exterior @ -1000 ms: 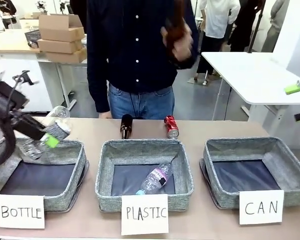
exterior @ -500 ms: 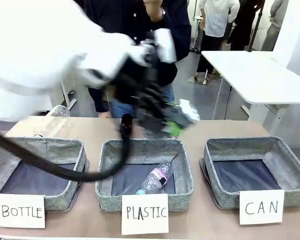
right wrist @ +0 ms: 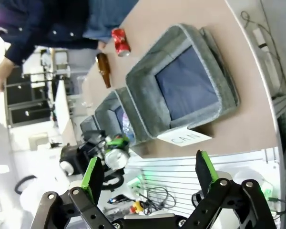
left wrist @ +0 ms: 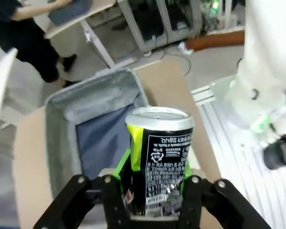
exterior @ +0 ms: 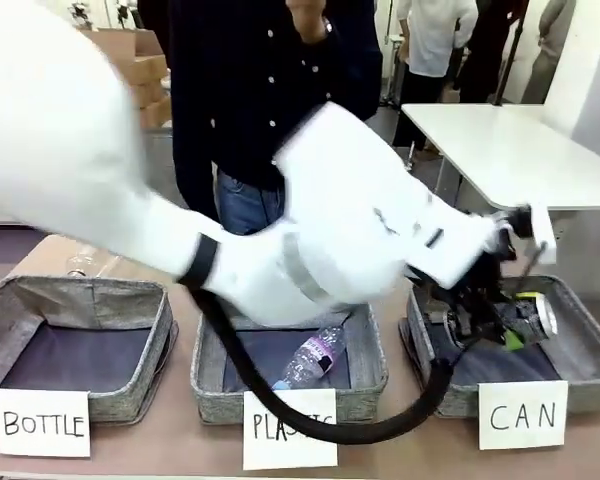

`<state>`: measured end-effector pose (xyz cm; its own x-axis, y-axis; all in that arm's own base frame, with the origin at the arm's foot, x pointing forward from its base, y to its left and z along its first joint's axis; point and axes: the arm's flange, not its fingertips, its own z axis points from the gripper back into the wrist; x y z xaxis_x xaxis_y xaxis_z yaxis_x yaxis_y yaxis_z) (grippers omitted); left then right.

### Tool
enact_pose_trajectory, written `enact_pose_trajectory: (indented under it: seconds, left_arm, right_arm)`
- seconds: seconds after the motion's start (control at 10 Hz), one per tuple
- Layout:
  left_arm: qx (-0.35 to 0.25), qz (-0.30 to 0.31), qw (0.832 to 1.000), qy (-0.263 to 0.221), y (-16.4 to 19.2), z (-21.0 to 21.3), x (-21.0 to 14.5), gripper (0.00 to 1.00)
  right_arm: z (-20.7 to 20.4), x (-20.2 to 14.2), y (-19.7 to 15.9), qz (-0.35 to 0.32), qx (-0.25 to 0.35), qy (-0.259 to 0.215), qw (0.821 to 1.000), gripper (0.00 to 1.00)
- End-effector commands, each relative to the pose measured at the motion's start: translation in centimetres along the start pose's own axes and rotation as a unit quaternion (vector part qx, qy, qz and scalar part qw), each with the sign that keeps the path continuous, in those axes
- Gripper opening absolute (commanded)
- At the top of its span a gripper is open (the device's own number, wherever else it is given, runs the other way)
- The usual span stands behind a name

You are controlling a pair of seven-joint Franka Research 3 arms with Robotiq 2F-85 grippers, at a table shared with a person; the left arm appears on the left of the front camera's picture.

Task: Sort the can waste into the basket.
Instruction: Pick up the can waste from the table and place it in the right Fabric basket.

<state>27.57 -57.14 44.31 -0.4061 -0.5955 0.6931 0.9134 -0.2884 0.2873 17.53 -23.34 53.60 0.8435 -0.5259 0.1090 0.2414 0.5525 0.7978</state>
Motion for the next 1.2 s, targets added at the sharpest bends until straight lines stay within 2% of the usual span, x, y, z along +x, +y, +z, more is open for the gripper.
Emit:
enact_pose_trajectory:
  seconds: [0.0,0.2,0.4,0.5,0.6,1.0,1.1]
  left_arm:
    - [0.005,-0.015,1.0,0.007,2.3,-2.5,-0.1,0.43]
    - [0.006,-0.018,0.999,0.032,1.5,-5.1,-0.3,0.43]
    - [-0.004,-0.014,0.999,0.044,1.1,-5.7,0.9,0.43]
    - [-0.016,-0.012,0.999,0.049,1.6,-5.7,1.6,0.89]
    - [-0.019,-0.008,0.998,0.051,1.8,-5.7,1.7,1.0]
    - [0.007,-0.002,0.998,0.065,2.8,-4.7,1.9,1.0]
    - [0.014,0.013,0.997,0.074,2.8,-3.9,1.6,0.97]
  right_arm:
    - [0.4,-0.3,0.1,0.002,0.006,-0.007,1.0,1.0]
    - [0.4,-0.3,0.1,0.002,0.006,-0.007,1.0,1.0]
    - [0.4,-0.3,0.1,0.002,0.006,-0.007,1.0,1.0]
    - [0.4,-0.3,0.1,0.002,0.006,-0.007,1.0,1.0]
    - [0.4,-0.3,0.1,0.002,0.006,-0.007,1.0,1.0]
    - [0.4,-0.3,0.1,0.002,0.006,-0.007,1.0,1.0]
    - [0.4,-0.3,0.1,0.002,0.006,-0.007,1.0,1.0]
